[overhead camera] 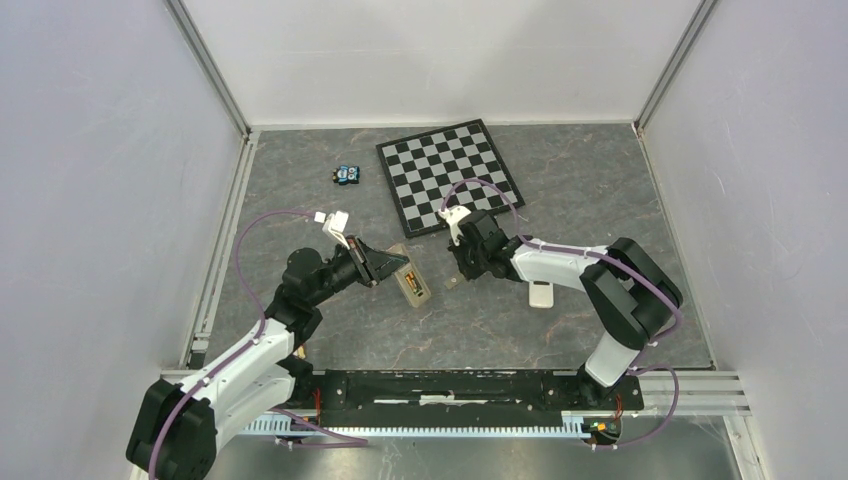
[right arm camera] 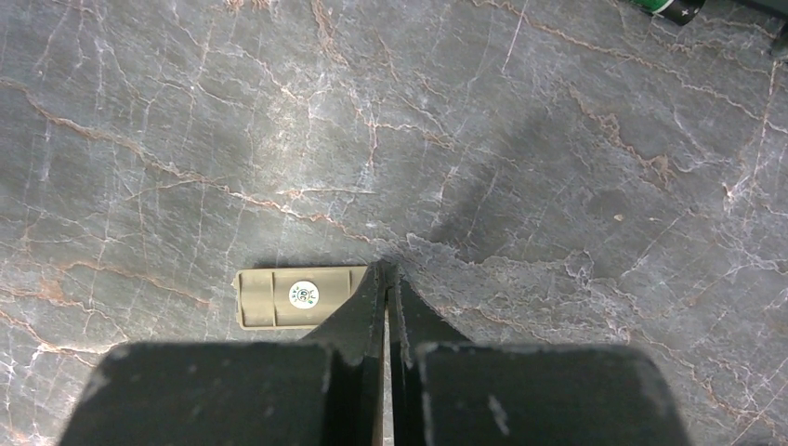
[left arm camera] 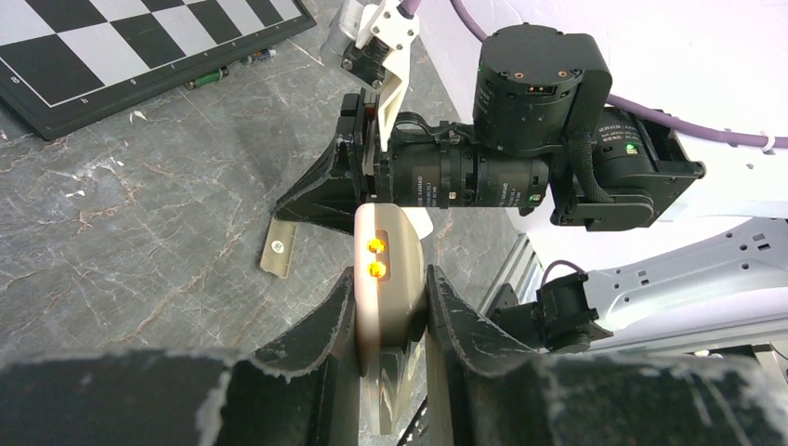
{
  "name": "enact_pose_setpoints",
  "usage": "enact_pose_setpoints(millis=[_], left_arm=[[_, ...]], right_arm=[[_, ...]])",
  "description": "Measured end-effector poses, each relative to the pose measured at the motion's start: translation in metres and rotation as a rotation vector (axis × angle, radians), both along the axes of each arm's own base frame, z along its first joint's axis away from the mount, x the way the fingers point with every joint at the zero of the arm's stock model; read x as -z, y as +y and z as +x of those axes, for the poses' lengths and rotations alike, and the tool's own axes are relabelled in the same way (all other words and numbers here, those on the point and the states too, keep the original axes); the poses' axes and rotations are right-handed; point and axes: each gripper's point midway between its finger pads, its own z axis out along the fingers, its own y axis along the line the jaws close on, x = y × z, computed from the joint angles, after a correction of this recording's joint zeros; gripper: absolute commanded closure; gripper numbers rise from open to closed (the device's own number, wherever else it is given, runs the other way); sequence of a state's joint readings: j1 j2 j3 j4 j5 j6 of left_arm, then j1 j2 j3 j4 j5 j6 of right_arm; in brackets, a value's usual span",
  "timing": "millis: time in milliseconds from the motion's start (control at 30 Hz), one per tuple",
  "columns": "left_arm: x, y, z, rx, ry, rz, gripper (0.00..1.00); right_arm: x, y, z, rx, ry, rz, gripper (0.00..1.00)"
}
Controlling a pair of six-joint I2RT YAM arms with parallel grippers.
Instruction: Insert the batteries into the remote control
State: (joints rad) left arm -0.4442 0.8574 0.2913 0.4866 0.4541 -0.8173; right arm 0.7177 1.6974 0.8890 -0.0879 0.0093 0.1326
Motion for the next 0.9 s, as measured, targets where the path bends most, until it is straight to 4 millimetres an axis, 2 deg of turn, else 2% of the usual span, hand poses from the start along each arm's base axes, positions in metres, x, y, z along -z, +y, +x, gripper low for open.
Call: enact_pose_setpoints(millis=[167, 300, 433, 533, 700, 833, 900], left_arm=[[0.003, 0.006, 0.008, -0.066, 0.033, -0.007, 0.98], [0.013, 0.013, 0.02, -0.158, 0.099, -0.037, 0.98], [0.05, 0.013, 0.033, -0.245, 0.237, -0.048, 0.98], [0.08, 0.009, 0.038, -0.292, 0.338, -0.039, 0.98], [0.112, -0.012, 0.043, -0.322, 0.428, -0.042, 0.97], [0.117, -0.023, 0.051, -0.369, 0.443, -0.067, 0.93], [0.118, -0.025, 0.055, -0.402, 0.446, -0.076, 0.85]], right_arm=[[-0.005, -0.003, 0.0, 0.045, -0.002, 0.013, 1.0], [-0.026, -0.009, 0.0, 0.119, -0.031, 0.071, 1.0], [-0.057, -0.016, 0.003, 0.213, -0.083, 0.158, 1.0], [-0.067, -0.022, 0.0, 0.259, -0.099, 0.197, 1.0], [-0.067, -0.03, -0.008, 0.296, -0.086, 0.224, 1.0], [-0.064, -0.036, -0.015, 0.31, -0.076, 0.234, 1.0], [-0.065, -0.037, -0.017, 0.314, -0.073, 0.244, 1.0]])
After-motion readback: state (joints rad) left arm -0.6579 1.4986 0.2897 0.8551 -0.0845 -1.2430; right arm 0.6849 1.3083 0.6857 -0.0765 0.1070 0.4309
